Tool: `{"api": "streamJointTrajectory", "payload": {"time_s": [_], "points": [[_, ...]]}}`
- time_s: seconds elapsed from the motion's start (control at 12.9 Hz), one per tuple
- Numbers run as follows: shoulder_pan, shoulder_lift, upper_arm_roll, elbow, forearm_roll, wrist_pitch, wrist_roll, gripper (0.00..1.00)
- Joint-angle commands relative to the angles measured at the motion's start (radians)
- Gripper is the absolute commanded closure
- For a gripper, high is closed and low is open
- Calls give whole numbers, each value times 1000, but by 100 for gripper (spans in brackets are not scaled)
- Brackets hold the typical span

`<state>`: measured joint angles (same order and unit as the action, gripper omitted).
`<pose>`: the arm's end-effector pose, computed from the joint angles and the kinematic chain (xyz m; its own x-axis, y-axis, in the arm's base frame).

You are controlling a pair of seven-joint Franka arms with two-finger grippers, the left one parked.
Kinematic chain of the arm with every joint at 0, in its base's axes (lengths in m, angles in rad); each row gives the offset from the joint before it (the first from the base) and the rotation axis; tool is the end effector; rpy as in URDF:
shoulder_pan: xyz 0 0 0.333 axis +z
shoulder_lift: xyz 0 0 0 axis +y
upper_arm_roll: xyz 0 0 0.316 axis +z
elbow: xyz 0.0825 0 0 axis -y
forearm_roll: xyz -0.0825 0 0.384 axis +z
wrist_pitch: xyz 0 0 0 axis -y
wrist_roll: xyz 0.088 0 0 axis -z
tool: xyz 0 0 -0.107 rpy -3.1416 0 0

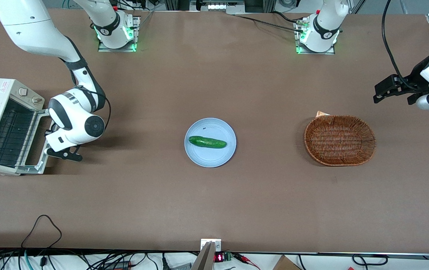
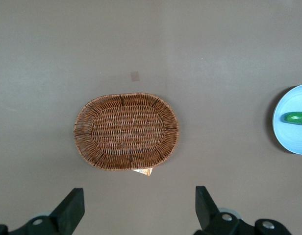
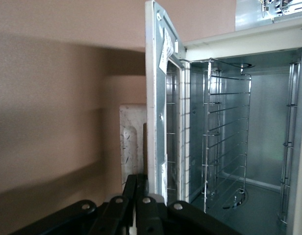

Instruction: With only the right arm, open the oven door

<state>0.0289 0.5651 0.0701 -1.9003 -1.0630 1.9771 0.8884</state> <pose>0.5988 0.0025 0.1911 0.9963 -0.0739 0.0435 -0.0798 -0.6140 0.7853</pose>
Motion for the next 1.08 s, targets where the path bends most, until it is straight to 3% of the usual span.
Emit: {"api": "streamJointTrajectory", "payload": {"time_s": [0.0,1.01], "points": [[-20,18,-18,-8,6,-1,-11,94],[-17,65,8,-6,8,40,6,94]]}}
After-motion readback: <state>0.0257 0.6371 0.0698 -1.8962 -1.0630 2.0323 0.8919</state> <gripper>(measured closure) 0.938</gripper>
